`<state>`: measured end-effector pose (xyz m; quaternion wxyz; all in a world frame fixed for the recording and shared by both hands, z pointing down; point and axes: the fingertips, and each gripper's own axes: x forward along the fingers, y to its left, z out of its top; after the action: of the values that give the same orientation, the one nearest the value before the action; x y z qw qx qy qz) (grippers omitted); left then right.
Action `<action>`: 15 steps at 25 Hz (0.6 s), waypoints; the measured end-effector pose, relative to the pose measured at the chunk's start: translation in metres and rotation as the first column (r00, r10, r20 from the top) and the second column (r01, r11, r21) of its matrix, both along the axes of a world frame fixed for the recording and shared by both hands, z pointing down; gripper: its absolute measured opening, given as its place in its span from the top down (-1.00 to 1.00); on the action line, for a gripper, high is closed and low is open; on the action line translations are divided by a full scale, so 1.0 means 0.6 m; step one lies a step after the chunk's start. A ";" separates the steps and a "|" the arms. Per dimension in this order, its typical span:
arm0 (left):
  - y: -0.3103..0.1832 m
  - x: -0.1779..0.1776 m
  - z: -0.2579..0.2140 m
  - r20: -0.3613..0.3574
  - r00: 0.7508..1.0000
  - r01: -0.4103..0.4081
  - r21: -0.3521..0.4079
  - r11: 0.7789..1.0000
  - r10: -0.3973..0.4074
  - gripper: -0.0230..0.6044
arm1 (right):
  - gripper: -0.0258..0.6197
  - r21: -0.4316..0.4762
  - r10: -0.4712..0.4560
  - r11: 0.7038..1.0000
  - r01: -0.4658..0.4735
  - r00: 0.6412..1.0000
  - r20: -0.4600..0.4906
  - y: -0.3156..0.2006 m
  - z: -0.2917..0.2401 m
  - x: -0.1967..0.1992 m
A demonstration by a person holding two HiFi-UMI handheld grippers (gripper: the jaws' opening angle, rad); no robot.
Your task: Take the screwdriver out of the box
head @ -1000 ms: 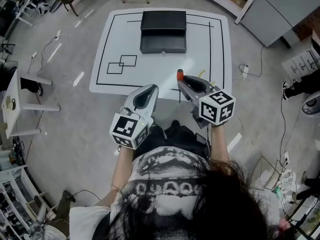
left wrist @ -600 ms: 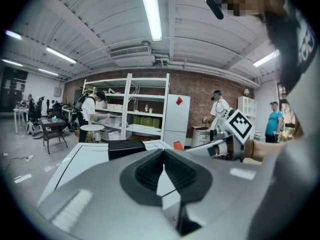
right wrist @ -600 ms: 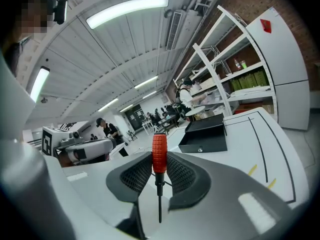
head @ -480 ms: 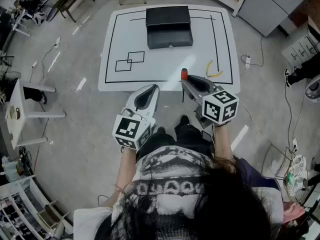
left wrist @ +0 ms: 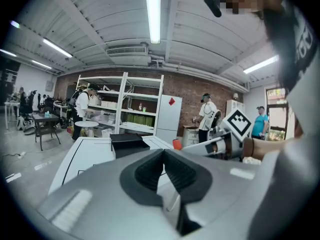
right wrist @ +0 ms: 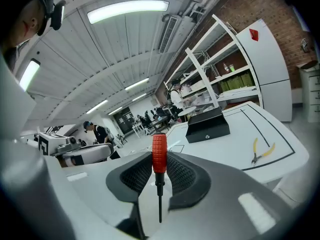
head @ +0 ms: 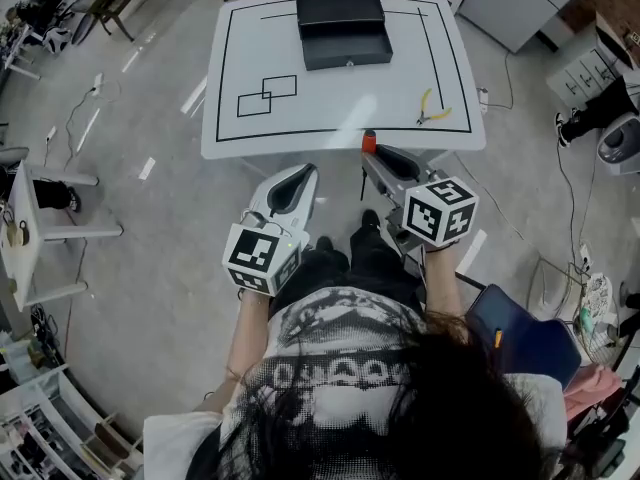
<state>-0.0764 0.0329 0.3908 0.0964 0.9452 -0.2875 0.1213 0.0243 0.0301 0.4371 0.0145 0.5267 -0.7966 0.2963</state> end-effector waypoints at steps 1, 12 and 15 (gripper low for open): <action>0.006 -0.009 0.002 -0.003 1.000 -0.008 -0.001 1.000 0.008 0.93 | 0.61 0.000 0.008 1.000 -0.008 1.000 -0.001 0.006 0.001 -0.009; 0.063 -0.053 -0.004 -0.037 0.995 -0.088 0.013 0.996 0.089 0.93 | 0.61 0.005 0.066 0.998 -0.066 0.998 -0.017 0.074 -0.007 -0.069; 0.072 -0.059 -0.004 -0.047 0.994 -0.099 0.012 0.995 0.099 0.93 | 0.61 0.002 0.073 0.997 -0.073 0.997 -0.027 0.084 -0.006 -0.076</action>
<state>-0.1121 0.0763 0.3887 0.0927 0.9613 -0.2384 0.1021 -0.0211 0.0803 0.4336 0.0142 0.5593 -0.7769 0.2888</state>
